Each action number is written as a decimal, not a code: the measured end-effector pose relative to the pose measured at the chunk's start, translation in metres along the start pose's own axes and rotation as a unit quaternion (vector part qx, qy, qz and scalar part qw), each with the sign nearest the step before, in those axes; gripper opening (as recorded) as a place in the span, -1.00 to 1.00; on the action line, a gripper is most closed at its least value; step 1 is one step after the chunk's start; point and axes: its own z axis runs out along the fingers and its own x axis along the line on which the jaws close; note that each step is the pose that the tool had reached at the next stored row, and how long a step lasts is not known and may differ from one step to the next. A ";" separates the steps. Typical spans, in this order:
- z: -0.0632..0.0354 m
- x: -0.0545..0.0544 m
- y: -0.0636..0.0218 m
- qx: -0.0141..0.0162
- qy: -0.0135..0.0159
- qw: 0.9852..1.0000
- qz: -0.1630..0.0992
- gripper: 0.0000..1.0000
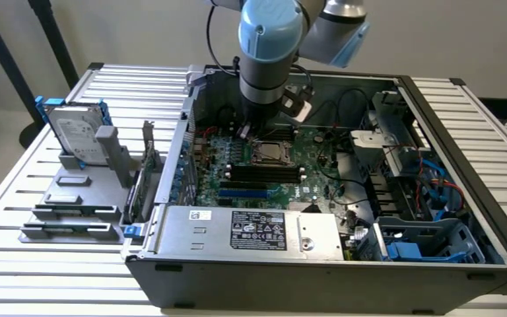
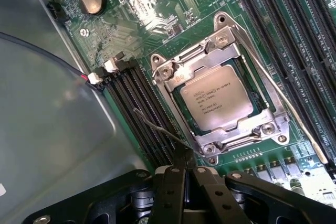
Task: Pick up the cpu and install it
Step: 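Install the first cpu locking lever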
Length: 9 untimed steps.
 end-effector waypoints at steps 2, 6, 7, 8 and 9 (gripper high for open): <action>0.0003 0.001 0.0011 0.000 0.000 1.000 0.003 -0.79; 0.0009 0.002 0.0041 -0.002 0.001 1.000 0.010 -0.79; 0.0011 0.003 0.0047 -0.003 0.001 1.000 0.012 -0.79; 0.0013 0.003 0.0052 -0.003 0.002 1.000 0.013 -0.79; 0.0017 0.003 0.0057 -0.003 0.002 1.000 0.015 -0.79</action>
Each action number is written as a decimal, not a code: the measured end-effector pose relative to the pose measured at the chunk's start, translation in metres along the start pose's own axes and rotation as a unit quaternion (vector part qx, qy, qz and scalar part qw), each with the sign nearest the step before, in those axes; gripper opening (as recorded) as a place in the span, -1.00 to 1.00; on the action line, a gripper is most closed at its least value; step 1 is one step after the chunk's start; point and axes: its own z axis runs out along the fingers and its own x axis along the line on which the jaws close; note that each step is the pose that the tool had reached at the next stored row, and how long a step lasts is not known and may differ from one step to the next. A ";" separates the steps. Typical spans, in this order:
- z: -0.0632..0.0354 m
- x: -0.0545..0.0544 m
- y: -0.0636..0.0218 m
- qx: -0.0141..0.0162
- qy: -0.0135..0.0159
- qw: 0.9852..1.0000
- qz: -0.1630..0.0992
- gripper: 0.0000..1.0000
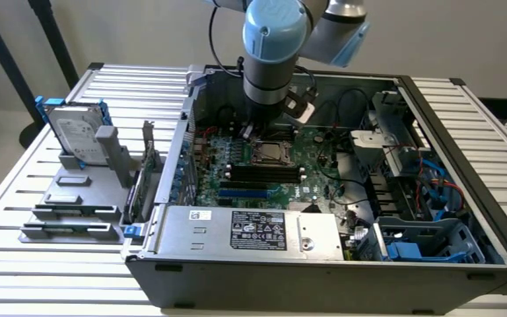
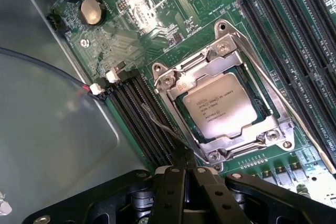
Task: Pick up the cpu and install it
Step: 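Install the first cpu locking lever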
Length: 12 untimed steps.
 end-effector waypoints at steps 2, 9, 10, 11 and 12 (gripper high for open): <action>0.0006 0.000 0.0007 -0.001 0.000 1.000 0.003 -0.79; 0.0025 0.001 0.0036 -0.003 0.002 1.000 0.014 -0.79; 0.0028 0.001 0.0040 -0.004 0.002 1.000 0.015 -0.79; 0.0030 0.001 0.0044 -0.004 0.002 1.000 0.017 -0.79; 0.0033 0.002 0.0048 -0.004 0.002 1.000 0.018 -0.79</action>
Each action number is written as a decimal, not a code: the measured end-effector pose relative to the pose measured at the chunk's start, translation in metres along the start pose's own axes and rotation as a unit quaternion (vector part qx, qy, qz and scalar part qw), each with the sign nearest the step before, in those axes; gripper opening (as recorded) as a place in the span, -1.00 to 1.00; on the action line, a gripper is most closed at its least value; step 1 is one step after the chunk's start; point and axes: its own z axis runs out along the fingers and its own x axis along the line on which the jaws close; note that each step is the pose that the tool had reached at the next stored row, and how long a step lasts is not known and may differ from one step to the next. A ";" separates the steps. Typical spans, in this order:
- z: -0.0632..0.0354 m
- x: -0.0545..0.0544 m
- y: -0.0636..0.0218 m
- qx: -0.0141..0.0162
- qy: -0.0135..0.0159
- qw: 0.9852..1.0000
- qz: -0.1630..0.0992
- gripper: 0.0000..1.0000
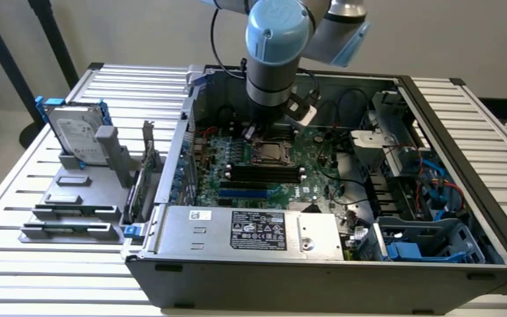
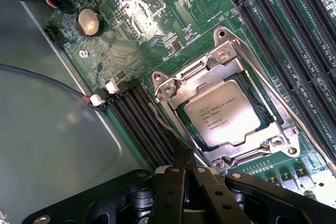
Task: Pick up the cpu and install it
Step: 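Install the first cpu locking lever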
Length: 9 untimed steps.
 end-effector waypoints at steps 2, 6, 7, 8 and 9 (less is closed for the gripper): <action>0.0004 0.000 0.0007 -0.001 0.000 1.000 0.003 -0.79; 0.0014 0.001 0.0022 -0.002 0.001 1.000 0.009 -0.79; 0.0017 0.001 0.0026 -0.003 0.001 1.000 0.011 -0.79; 0.0019 0.001 0.0030 -0.003 0.001 1.000 0.012 -0.79; 0.0022 0.001 0.0034 -0.003 0.002 1.000 0.014 -0.79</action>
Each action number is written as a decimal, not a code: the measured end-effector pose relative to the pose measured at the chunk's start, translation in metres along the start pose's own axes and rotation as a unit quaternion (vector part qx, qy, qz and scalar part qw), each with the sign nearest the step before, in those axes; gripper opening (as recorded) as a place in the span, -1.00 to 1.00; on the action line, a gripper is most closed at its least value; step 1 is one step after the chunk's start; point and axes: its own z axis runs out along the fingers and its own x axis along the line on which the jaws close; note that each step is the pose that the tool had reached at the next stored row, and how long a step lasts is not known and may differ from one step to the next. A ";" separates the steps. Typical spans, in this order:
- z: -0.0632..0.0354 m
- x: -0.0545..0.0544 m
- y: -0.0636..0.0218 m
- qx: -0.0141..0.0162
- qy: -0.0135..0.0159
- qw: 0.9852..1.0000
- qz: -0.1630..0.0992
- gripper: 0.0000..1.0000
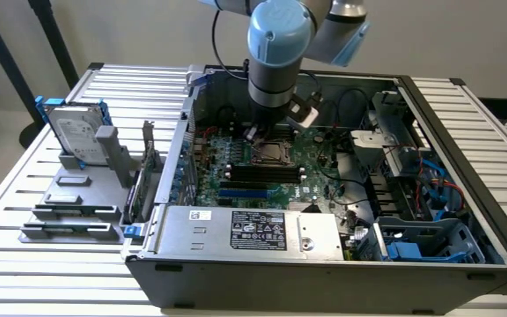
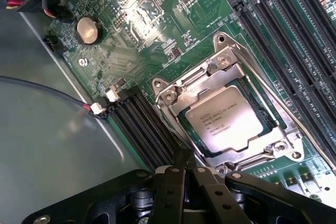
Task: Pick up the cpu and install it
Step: 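Install the first cpu locking lever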
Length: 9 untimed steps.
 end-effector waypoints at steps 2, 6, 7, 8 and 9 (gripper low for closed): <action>0.0005 0.000 0.0007 -0.001 0.000 1.000 0.003 -0.79; 0.0012 0.001 0.0021 -0.002 0.001 1.000 0.009 -0.79; 0.0012 0.001 0.0024 -0.002 0.001 1.000 0.010 -0.79; 0.0013 0.001 0.0026 -0.002 0.001 1.000 0.012 -0.79; 0.0013 0.001 0.0027 -0.002 0.000 1.000 0.013 -0.79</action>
